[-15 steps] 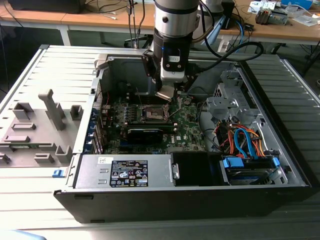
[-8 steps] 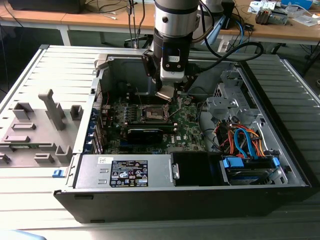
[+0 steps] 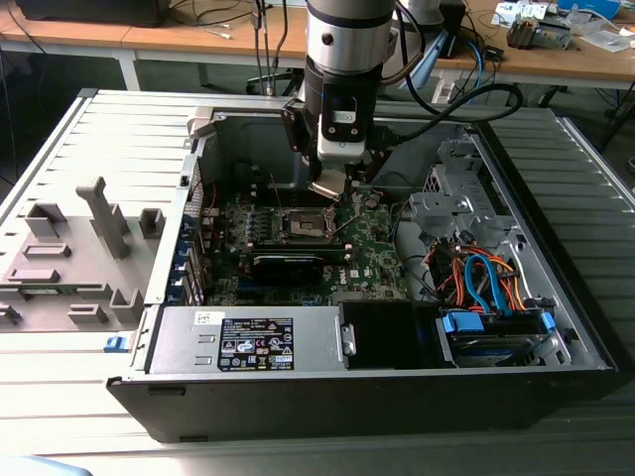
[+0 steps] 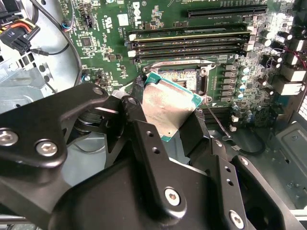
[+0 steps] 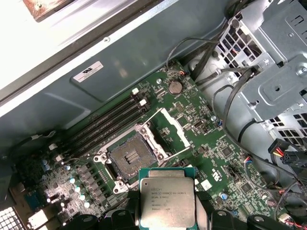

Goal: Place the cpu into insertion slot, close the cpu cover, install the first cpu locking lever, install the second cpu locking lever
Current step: 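Place the cpu into insertion slot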

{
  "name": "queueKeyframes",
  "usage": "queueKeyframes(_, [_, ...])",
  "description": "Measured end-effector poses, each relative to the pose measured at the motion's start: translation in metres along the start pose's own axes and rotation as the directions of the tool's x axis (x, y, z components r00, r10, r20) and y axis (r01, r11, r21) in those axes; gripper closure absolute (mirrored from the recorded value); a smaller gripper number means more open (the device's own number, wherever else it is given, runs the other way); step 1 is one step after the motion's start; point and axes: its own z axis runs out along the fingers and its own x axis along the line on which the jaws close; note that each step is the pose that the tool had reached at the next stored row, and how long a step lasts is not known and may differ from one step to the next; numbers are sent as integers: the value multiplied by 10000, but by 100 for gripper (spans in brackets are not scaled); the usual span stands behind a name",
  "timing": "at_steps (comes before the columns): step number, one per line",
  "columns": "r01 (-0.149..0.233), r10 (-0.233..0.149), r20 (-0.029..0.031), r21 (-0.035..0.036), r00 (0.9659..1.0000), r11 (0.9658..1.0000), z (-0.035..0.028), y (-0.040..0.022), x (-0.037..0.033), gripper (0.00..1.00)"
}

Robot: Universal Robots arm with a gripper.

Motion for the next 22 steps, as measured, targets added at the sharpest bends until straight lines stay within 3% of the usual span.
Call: queueKeyframes(22, [-229, 229, 19, -4, 9997, 9997, 2, 0, 0, 45])
